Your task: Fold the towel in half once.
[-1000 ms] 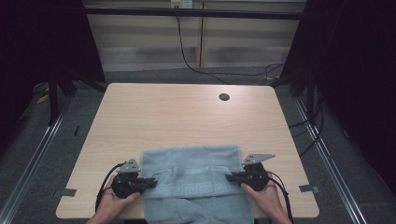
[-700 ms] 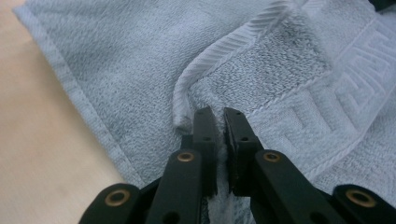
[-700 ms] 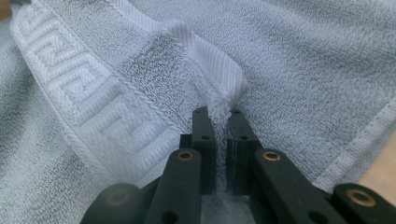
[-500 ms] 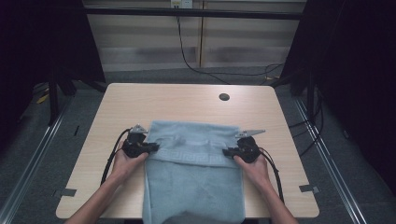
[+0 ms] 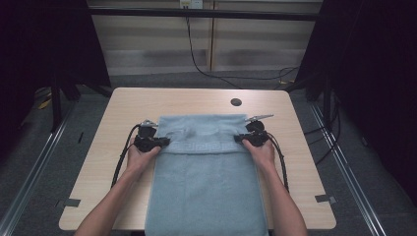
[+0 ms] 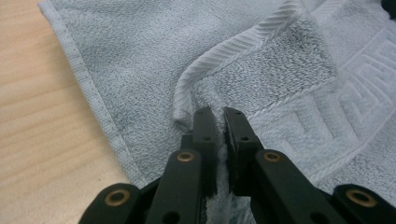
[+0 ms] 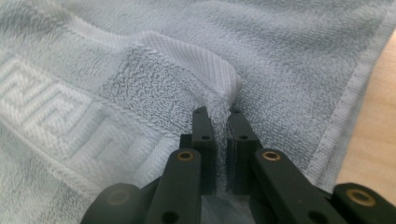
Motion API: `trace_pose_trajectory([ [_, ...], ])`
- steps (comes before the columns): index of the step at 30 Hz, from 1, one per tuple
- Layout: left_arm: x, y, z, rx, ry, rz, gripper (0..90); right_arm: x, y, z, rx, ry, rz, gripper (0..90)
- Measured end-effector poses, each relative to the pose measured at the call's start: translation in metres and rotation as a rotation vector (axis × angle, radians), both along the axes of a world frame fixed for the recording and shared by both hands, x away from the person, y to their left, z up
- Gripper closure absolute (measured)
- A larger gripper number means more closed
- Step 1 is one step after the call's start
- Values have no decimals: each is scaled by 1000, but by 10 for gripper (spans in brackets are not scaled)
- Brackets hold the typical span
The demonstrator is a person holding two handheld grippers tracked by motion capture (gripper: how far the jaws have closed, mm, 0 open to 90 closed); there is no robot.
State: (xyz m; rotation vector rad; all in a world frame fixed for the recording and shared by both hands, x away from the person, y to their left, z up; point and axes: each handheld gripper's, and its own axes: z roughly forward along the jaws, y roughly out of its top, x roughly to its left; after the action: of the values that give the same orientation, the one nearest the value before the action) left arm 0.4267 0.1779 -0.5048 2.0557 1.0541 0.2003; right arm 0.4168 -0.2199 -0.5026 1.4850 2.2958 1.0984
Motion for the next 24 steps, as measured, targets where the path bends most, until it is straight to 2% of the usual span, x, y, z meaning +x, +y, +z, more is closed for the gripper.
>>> trace_pose_trajectory([
  [5,10,-1,-1,-8,-2,23,843,8,0,-2,10,-12,-24,846],
  [8,16,-3,-2,-16,0,38,843,10,-1,-4,38,-21,-61,847],
  [9,18,-3,-1,-5,-3,33,843,11,-1,-5,43,-24,-71,847],
  [11,21,-4,-1,-5,-6,45,842,13,1,-5,27,-32,-82,847],
  [12,24,-4,-1,9,-5,35,843,14,3,-5,21,-38,-86,847],
  [13,26,-5,-1,-3,1,48,842,16,3,-4,16,-38,-90,847],
  [16,34,-5,-1,-8,11,60,842,20,3,-5,33,-24,-108,848],
  [18,36,-4,-1,-13,16,57,841,22,3,-4,25,-29,-102,848],
  [20,36,-4,-1,-12,9,48,841,22,5,-2,-3,-44,-89,849],
  [21,35,-4,0,-26,13,60,841,21,5,-1,-10,-55,-81,850],
  [23,33,-4,3,-4,-1,55,843,18,3,3,4,-73,-72,850],
  [24,33,-4,6,-23,-3,70,844,17,0,5,23,-79,-73,850],
])
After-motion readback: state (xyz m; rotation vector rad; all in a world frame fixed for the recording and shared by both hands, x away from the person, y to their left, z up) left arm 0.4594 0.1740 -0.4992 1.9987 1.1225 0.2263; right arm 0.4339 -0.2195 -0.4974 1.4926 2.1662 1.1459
